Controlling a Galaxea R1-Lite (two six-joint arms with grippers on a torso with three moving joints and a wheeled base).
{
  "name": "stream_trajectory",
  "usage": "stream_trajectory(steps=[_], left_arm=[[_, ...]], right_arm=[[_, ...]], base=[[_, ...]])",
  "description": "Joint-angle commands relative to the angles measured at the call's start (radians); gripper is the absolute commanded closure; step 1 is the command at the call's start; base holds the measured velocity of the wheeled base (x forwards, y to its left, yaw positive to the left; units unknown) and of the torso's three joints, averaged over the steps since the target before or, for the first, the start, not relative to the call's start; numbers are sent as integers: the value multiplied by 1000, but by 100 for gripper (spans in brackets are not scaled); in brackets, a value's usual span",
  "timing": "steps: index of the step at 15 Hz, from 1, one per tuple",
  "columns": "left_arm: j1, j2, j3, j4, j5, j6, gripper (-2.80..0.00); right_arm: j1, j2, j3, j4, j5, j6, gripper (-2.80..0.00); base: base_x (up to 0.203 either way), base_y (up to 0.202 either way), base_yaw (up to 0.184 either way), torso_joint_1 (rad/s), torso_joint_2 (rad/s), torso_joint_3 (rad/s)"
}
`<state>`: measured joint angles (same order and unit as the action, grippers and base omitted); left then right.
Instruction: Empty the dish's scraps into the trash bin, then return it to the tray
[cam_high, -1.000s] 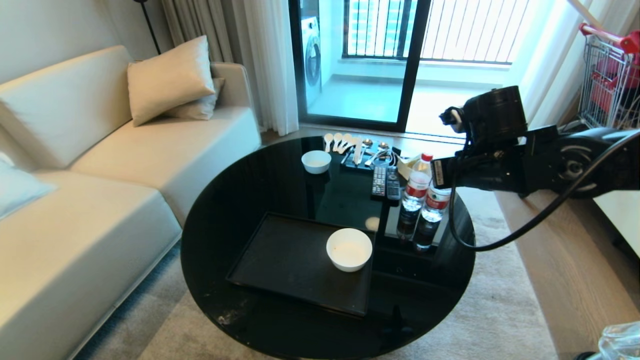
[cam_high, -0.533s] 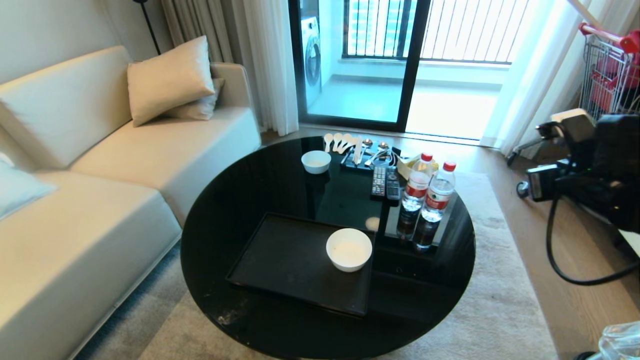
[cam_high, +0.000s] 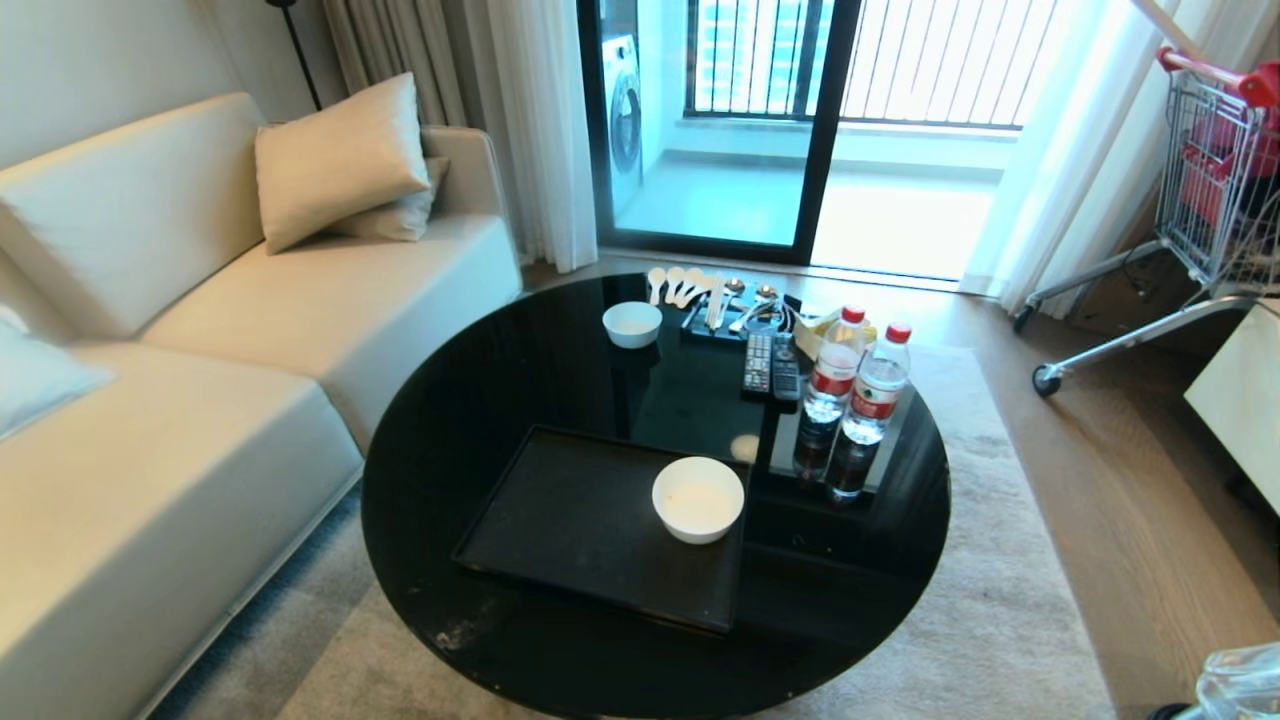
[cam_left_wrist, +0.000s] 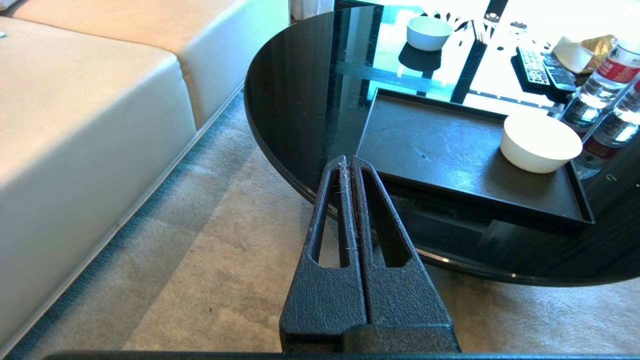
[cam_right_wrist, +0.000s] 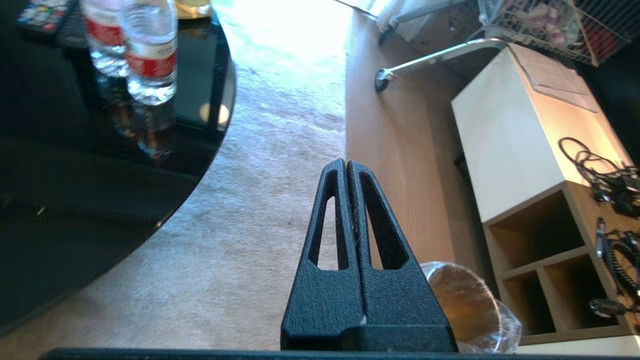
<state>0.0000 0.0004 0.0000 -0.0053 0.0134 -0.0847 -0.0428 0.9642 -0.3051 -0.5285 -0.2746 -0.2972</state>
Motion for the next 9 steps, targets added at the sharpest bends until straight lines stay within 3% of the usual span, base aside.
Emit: stream_trajectory(steps=[1,5,9], left_arm=[[0,0,0,-1,0,-1,0],[0,0,0,-1,0,0,0],[0,0,0,-1,0,-1,0]], right_arm=[[2,-301,142,30,71,0,0],[15,-598,281,200,208,1,0],[29,-766,304,411,301,43,0]], base=[[0,0,0,0,0,0],[0,0,0,0,0,0],[0,0,0,0,0,0]])
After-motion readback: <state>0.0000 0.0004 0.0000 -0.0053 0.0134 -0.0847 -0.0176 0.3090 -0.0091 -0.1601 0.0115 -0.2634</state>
